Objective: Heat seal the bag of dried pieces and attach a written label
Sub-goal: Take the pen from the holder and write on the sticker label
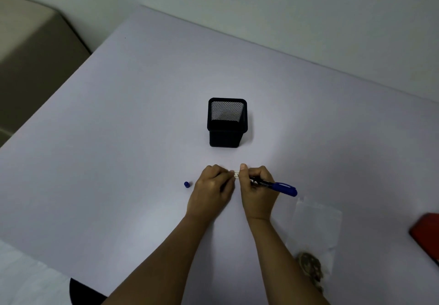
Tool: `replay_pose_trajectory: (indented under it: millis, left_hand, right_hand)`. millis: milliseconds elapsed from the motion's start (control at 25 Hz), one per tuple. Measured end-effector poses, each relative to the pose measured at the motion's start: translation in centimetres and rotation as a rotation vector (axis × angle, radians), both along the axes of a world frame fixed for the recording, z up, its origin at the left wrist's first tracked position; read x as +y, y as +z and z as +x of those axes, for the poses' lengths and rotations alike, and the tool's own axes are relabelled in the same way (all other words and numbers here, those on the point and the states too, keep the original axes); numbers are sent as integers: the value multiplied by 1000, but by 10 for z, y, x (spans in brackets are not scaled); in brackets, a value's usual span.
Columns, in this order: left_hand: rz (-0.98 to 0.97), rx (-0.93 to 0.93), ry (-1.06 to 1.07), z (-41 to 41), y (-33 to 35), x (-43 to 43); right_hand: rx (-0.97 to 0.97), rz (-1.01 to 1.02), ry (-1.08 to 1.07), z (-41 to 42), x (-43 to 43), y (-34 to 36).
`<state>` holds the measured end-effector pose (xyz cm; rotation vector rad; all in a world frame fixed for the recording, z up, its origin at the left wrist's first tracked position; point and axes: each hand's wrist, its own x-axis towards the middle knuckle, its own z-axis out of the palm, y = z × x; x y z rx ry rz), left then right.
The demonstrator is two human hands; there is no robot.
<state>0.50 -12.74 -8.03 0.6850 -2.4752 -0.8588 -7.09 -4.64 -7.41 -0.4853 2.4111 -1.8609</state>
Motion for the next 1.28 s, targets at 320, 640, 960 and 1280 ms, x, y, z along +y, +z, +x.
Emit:
replay_pose_trajectory:
  millis: [320, 640, 960, 1280]
  left_hand:
    - [-5, 9, 17, -2, 1, 2]
    - [-19, 4, 9, -2, 0, 1]
    - [-10, -12, 18, -2, 0, 2]
    - [5, -26, 18, -2, -1, 2]
  right_hand:
    - [18, 41, -54, -12, -11, 5]
    - [-10, 35, -10, -14, -13, 0]
    - [-5, 65, 45, -13, -12, -1]
    - [76, 107, 79, -12, -14, -1]
